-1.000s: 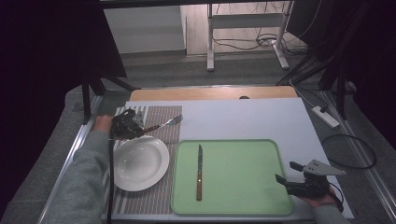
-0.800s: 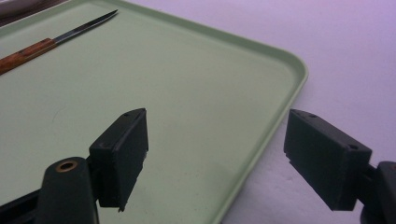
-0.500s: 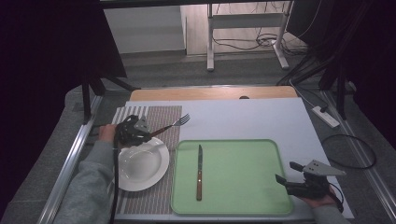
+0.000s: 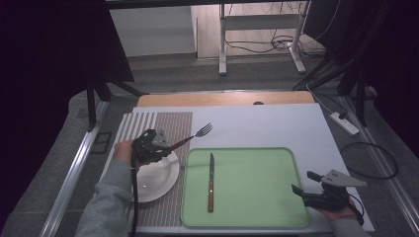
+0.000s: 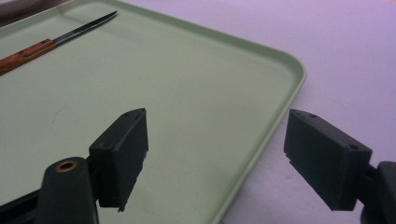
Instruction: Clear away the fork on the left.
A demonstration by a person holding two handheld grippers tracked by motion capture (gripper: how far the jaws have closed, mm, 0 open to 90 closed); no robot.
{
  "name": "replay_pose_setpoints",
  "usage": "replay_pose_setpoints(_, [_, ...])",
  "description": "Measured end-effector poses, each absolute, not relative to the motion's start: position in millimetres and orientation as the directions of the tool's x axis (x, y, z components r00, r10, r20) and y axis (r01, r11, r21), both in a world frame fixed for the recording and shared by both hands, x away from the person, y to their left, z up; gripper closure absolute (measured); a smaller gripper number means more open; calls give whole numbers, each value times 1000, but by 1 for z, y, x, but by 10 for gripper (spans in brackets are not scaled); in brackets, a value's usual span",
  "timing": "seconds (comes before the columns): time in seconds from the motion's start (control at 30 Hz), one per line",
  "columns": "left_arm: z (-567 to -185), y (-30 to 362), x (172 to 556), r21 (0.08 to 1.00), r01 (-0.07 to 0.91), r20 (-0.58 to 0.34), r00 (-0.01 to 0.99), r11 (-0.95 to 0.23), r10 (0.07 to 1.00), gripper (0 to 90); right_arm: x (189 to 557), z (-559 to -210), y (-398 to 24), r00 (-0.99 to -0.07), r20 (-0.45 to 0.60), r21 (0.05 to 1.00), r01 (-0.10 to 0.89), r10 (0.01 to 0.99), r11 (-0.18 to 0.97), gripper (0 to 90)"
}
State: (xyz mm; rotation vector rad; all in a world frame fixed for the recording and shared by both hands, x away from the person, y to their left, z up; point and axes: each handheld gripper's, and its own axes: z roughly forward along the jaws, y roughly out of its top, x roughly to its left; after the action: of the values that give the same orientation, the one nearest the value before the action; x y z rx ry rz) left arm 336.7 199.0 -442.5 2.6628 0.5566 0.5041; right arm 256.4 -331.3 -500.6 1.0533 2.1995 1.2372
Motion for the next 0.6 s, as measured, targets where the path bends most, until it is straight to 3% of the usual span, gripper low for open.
replay_pose_setpoints(0.6, [-450, 157, 321, 447, 333, 242, 848, -830, 471, 756, 255, -500, -332, -633, 11, 851, 413, 774, 325, 226])
